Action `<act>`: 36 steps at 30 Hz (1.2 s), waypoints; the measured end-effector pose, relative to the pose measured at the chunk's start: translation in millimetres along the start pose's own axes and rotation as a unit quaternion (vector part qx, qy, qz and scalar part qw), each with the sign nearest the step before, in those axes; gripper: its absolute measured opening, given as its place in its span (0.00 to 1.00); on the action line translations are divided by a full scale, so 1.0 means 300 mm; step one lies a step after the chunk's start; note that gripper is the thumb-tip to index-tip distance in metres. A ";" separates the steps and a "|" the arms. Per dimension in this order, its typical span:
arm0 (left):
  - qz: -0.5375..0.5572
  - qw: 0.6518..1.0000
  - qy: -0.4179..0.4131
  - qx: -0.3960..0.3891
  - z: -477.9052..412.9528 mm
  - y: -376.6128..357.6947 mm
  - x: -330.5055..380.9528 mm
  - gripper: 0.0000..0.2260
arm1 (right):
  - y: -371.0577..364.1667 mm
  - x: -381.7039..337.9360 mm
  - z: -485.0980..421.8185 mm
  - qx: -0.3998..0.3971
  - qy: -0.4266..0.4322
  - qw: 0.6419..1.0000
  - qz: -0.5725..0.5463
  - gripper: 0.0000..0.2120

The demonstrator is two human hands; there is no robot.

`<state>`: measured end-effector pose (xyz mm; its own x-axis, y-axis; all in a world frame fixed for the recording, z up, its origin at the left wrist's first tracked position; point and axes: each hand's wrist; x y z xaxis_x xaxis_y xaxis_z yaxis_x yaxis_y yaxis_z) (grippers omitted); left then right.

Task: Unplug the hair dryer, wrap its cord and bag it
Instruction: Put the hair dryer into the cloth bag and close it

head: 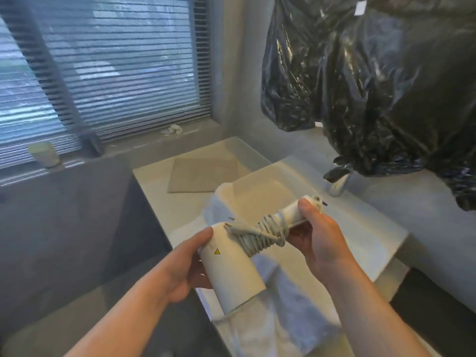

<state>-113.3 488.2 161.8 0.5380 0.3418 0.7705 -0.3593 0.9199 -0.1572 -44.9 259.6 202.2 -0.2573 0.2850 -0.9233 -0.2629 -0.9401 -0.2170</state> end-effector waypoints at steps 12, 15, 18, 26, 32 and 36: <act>-0.020 0.994 -0.048 -0.096 -0.431 0.522 0.373 0.36 | -0.735 0.124 -0.216 0.005 -0.007 0.999 0.033 0.11; -0.017 0.993 -0.066 -0.095 -0.510 0.601 0.442 0.37 | -0.862 0.146 -0.242 0.001 0.019 0.999 0.046 0.08; 0.029 0.994 -0.064 -0.082 -0.577 0.632 0.488 0.35 | -0.928 0.181 -0.258 0.011 0.026 0.997 0.077 0.08; 0.091 0.990 -0.058 -0.086 -0.775 0.594 0.605 0.40 | -1.013 0.298 -0.328 -0.025 -0.025 0.985 0.166 0.12; 0.036 0.992 -0.043 -0.110 -0.975 0.482 0.712 0.32 | -1.026 0.283 -0.562 0.011 -0.005 0.994 0.112 0.27; -0.069 0.991 -0.034 -0.113 -1.127 0.387 0.815 0.31 | -1.004 0.275 -0.729 0.031 -0.016 0.997 0.064 0.29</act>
<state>234.3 743.5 123.2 0.5153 0.2026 0.8327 -0.1016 0.9792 -0.1754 216.5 525.4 122.0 -0.3219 0.1695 -0.9315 -0.2818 -0.9564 -0.0766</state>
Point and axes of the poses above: each hand's wrist, its own z-axis away from the middle knuckle, its own y-axis out of the back of the hand, x = y × z, and after that the axes turned 13 degrees about x, right-handed
